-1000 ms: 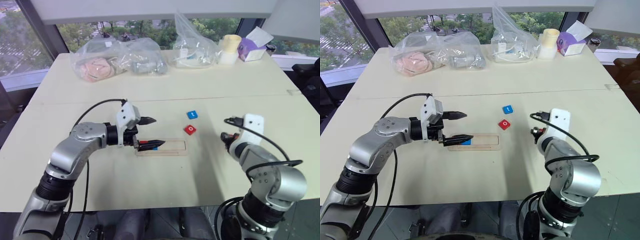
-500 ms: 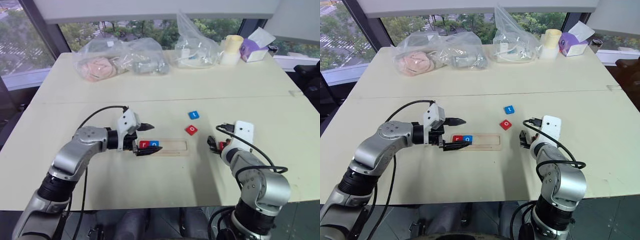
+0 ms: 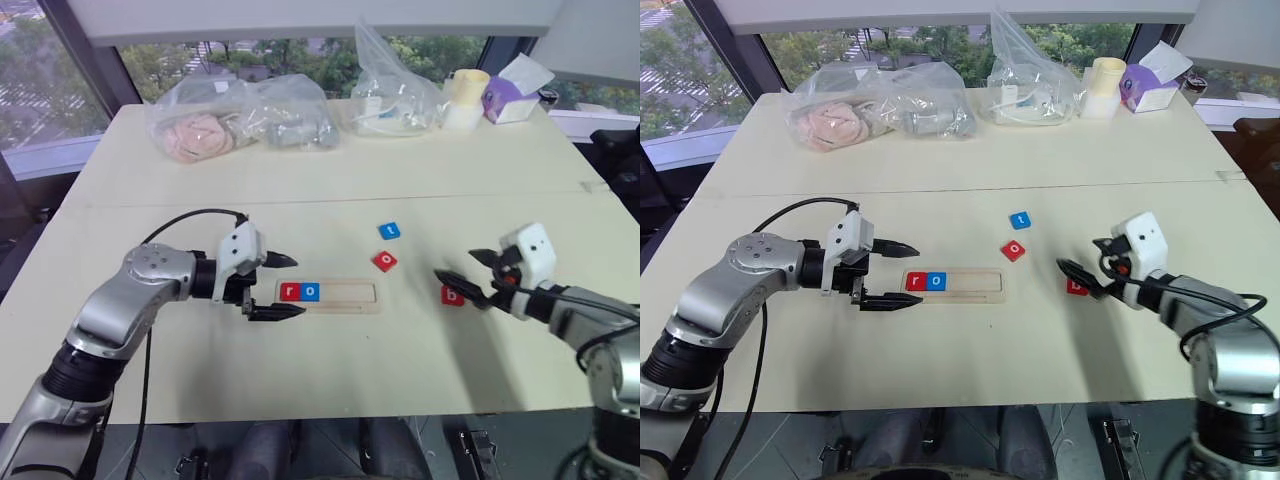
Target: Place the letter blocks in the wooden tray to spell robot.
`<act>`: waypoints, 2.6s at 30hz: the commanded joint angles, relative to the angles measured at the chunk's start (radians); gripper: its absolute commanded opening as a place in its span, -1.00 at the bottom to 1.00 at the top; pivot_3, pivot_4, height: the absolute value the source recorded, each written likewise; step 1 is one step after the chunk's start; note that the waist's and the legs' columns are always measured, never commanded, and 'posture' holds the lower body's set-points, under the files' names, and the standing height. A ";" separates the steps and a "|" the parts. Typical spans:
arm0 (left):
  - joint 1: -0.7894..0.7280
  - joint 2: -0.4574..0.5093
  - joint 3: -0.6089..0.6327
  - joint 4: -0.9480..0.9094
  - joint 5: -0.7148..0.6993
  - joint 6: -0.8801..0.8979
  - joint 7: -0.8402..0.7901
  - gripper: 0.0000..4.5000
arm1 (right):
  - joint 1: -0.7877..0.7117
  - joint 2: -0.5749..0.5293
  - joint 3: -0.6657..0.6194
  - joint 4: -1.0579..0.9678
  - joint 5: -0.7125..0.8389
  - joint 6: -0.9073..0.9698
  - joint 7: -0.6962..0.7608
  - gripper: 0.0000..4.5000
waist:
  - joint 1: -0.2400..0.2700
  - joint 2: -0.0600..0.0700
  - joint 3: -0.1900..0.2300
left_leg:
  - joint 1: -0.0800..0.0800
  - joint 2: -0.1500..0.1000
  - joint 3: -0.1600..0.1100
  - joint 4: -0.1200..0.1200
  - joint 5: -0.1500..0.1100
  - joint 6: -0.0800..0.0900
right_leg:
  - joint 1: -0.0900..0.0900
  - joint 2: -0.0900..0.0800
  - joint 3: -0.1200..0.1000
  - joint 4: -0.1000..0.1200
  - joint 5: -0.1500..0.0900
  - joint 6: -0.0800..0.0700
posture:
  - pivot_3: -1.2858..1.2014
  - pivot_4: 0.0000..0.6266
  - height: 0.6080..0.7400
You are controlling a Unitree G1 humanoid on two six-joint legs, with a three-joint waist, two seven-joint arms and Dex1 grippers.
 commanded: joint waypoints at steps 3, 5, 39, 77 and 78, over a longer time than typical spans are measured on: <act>0.004 0.019 0.007 -0.063 -0.003 0.006 -0.010 1.00 | -0.068 -0.072 0.093 0.218 -0.021 -0.297 0.208 0.98 | -0.007 -0.001 0.001 | 0.001 0.002 0.000 0.000 0.000 0.000 | 0.000 0.001 0.000 0.000 0.000 -0.001 | 0.03 -0.52 1.00; 0.017 0.026 0.016 -0.080 -0.009 0.018 -0.005 1.00 | -0.101 -0.074 0.130 0.270 -0.033 -0.363 0.241 0.98 | -0.004 -0.001 0.001 | 0.001 0.002 0.000 0.000 0.000 0.000 | 0.000 0.001 0.000 0.001 0.000 -0.002 | 0.03 -0.52 1.00; 0.153 0.182 0.179 -0.120 -0.042 0.095 0.057 1.00 | -0.440 -0.050 0.369 0.331 -0.067 -0.400 0.381 -0.50 | -0.011 -0.002 0.004 | 0.001 0.000 0.000 0.001 0.000 0.000 | -0.002 0.000 0.004 0.003 0.000 -0.002 | 0.03 -0.52 1.00; 0.373 0.241 0.294 -0.252 -0.081 0.115 0.136 1.00 | -0.622 0.238 0.733 0.267 -0.263 -0.206 0.273 -0.50 | -0.001 -0.003 0.004 | -0.001 0.000 0.000 0.000 0.000 -0.001 | -0.006 0.000 0.005 0.003 0.002 0.002 | 0.03 -0.52 1.00; 0.372 0.241 0.292 -0.251 -0.080 0.113 0.137 1.00 | -0.621 0.239 0.733 0.265 -0.262 -0.204 0.272 -0.50 | -0.001 -0.003 0.004 | -0.001 0.000 0.000 0.000 0.000 -0.001 | -0.006 0.000 0.005 0.003 0.002 0.002 | 0.03 -0.52 1.00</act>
